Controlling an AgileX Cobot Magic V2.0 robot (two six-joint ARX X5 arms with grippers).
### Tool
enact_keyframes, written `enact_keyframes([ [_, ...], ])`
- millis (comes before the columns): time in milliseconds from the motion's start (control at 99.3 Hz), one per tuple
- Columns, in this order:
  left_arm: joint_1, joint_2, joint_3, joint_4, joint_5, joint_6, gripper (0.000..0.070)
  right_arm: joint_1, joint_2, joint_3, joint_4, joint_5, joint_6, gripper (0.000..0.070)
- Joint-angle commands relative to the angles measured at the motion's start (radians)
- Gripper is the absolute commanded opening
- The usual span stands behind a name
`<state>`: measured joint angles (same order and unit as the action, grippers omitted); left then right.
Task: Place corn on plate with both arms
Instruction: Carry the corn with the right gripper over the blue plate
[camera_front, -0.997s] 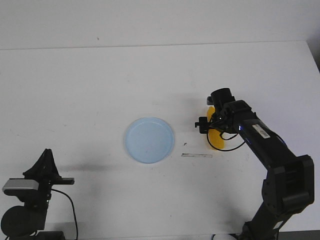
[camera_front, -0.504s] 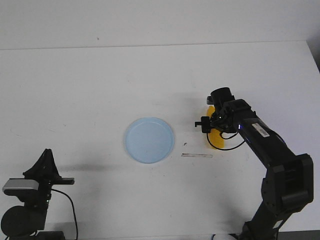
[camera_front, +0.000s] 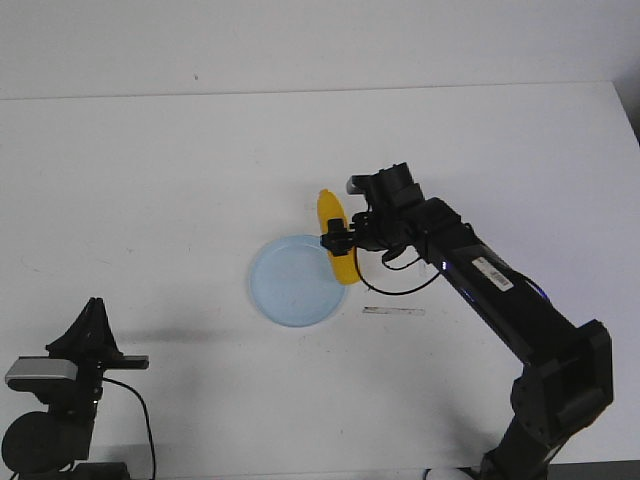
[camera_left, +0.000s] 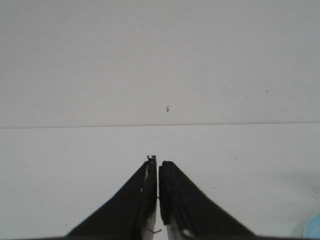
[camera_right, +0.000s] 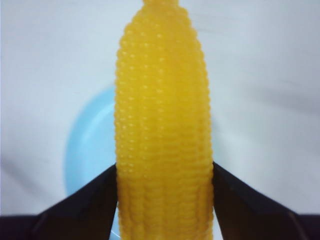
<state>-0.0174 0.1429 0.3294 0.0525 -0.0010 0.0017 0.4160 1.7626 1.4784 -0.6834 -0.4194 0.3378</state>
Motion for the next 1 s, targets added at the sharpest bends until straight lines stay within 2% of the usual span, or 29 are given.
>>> enact_keyframes([
  [0,0.000,-0.001,0.007,0.016,0.000,0.009,0.0002,0.036,0.043,0.012,0.024,-0.004,0.036,0.0322],
  [222,0.000,-0.001,0.007,0.016,0.000,0.009,0.0001,0.132,0.129,0.012,0.089,-0.002,0.058,0.0322],
  [554,0.000,-0.001,0.007,0.016,0.000,0.009,0.0001,0.182,0.188,0.012,0.077,0.005,0.056,0.0325],
  [645,0.000,-0.001,0.007,0.016,0.000,0.009,0.0001,0.181,0.188,0.012,0.077,0.013,0.056,0.0367],
  [826,0.000,-0.001,0.007,0.016,0.000,0.009,0.0001,0.183,0.188,0.011,0.077,0.030,0.056,0.0374],
  [937,0.000,-0.001,0.007,0.016,0.000,0.009,0.0002,0.183,0.188,0.012,0.078,0.035,0.056,0.0460],
  [987,0.000,-0.001,0.007,0.016,0.000,0.009,0.0002,0.183,0.188,0.012,0.080,0.035,0.055,0.0464],
])
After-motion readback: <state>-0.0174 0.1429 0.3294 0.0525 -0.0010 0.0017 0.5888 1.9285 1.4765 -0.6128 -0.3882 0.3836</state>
